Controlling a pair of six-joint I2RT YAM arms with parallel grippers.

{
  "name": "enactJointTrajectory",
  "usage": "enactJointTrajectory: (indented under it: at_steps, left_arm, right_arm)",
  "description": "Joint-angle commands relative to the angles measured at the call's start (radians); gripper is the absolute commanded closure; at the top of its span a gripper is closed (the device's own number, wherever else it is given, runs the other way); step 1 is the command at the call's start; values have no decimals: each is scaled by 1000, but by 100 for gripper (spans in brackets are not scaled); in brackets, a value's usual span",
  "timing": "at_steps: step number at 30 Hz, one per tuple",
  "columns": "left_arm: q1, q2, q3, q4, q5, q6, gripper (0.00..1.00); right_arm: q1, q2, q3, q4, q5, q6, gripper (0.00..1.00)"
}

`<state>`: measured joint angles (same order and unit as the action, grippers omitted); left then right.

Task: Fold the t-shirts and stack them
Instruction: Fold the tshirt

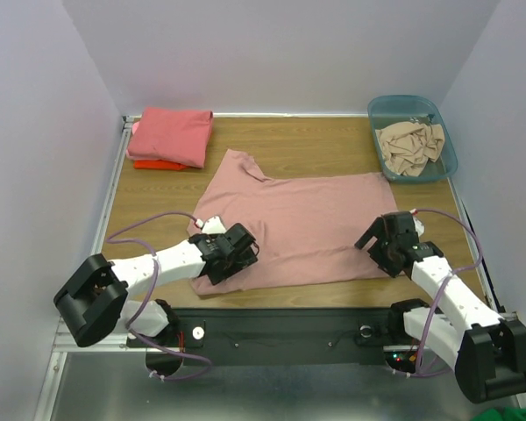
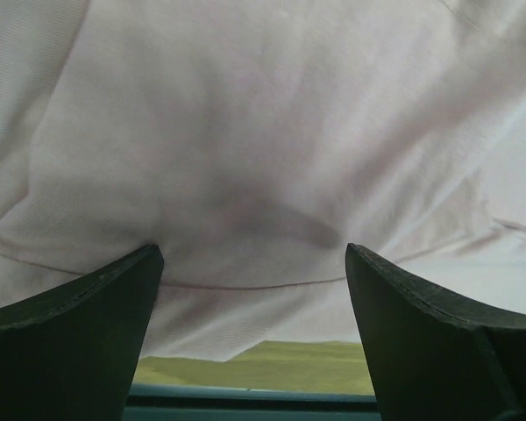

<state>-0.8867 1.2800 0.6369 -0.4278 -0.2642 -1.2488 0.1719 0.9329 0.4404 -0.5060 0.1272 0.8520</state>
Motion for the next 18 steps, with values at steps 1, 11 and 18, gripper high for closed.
enactJointTrajectory:
  at_steps: [1, 11, 18]
  left_arm:
    - [-8, -36, 19, -233, -58, -66, 2]
    - [66, 99, 464, -200, -291, 244, 2]
    - [334, 452, 855, -62, -164, 534, 2]
  right_arm:
    - [5, -42, 107, -88, 25, -42, 0]
    - [6, 47, 410, -86, 94, -145, 0]
    - [6, 262, 555, -2, 123, -223, 0]
